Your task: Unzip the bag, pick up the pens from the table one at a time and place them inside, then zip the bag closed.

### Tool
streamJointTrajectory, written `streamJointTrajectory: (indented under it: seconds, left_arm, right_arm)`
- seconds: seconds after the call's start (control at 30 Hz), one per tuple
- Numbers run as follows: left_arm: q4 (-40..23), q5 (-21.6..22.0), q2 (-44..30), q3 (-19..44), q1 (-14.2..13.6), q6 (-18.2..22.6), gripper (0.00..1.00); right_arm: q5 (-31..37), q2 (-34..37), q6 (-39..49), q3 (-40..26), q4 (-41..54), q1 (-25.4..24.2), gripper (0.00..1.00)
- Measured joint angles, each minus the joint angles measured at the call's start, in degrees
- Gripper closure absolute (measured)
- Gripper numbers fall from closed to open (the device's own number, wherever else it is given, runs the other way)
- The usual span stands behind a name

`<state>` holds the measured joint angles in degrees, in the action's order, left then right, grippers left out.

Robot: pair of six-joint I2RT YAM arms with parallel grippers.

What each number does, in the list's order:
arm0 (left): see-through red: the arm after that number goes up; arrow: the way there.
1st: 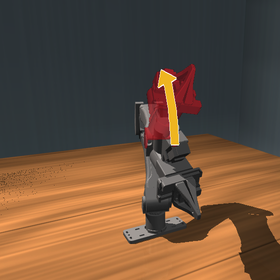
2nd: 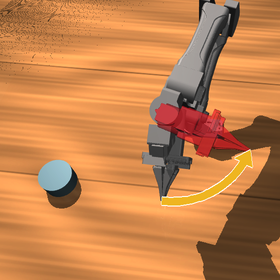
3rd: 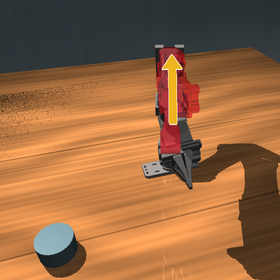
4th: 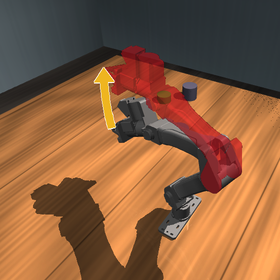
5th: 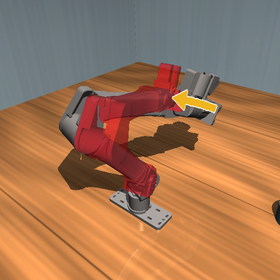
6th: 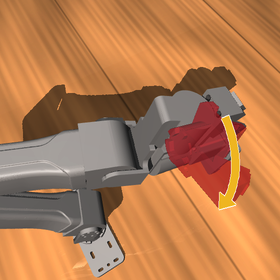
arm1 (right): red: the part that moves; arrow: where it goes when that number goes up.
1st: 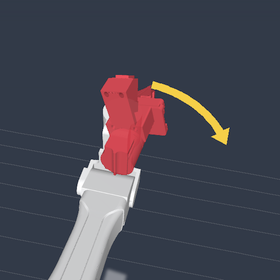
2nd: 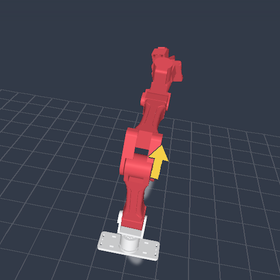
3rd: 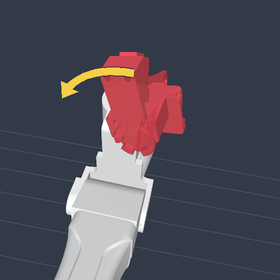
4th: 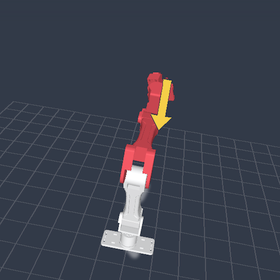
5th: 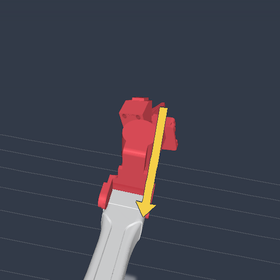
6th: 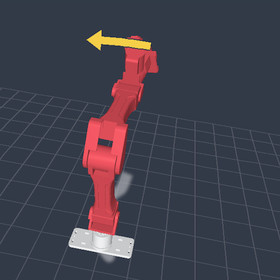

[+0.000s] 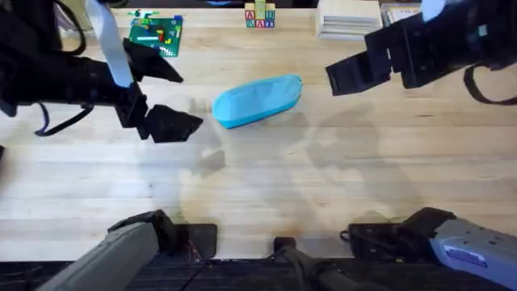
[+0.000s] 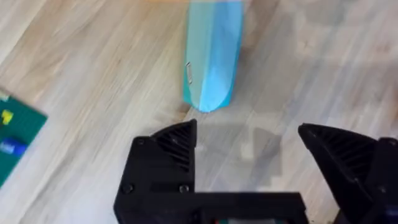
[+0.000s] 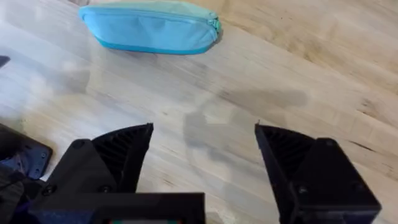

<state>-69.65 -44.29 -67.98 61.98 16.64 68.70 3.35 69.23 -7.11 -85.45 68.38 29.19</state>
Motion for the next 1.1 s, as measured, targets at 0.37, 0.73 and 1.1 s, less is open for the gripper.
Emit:
streamJointTrajectory:
  seconds: [0.37,0.73,1.1]
  left_arm:
    - [0.91,8.01,8.84,0.00,0.00,-22.01,0.004]
    - [-0.17,10.89,10.68,0.00,0.00,-41.97,0.004]
    - [-0.20,12.54,10.67,0.00,0.00,-48.15,0.005]
  right_arm:
    - [-0.02,0.00,0.00,0.00,0.10,0.00,0.004]
    - [-0.19,0.00,0.00,0.00,6.11,0.00,0.004]
    - [-0.21,0.00,0.00,0.00,7.36,0.00,0.004]
